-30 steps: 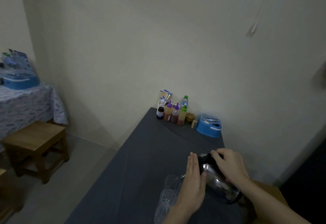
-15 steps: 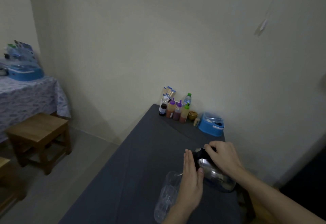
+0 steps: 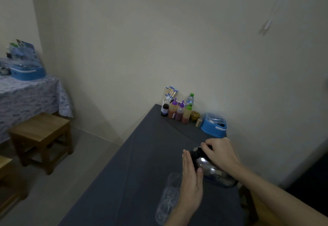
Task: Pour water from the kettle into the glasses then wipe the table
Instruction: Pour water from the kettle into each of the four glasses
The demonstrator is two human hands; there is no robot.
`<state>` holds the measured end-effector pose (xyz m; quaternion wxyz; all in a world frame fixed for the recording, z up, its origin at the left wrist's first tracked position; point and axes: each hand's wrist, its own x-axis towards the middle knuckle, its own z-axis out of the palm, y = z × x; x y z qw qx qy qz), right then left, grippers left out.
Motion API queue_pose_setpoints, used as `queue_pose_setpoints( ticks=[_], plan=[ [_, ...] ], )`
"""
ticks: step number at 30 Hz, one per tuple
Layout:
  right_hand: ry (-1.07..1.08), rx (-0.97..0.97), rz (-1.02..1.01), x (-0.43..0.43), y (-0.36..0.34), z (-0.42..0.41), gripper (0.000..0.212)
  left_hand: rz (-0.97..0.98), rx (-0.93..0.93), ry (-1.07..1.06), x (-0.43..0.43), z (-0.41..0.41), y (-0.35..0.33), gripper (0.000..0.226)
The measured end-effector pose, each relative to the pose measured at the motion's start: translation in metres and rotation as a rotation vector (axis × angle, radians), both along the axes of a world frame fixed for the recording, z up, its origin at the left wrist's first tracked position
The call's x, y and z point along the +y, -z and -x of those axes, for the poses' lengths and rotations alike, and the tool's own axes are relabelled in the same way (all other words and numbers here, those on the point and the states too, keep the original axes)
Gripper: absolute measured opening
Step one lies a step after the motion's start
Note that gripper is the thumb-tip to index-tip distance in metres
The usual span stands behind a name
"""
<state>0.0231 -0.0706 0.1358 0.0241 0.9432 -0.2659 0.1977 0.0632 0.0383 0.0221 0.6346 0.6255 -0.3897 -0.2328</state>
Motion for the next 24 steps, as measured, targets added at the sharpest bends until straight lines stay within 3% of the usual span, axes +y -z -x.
queue_pose_setpoints(
  ticks=[20,24],
  plan=[
    [-0.089,0.137,0.159,0.012,-0.007,-0.016,0.044,-0.010,0.059,-0.037,0.006,-0.001,0.004,0.075],
    [-0.095,0.188,0.205,0.012,-0.007,-0.021,0.039,-0.015,0.074,-0.045,0.008,-0.001,0.003,0.088]
  ],
)
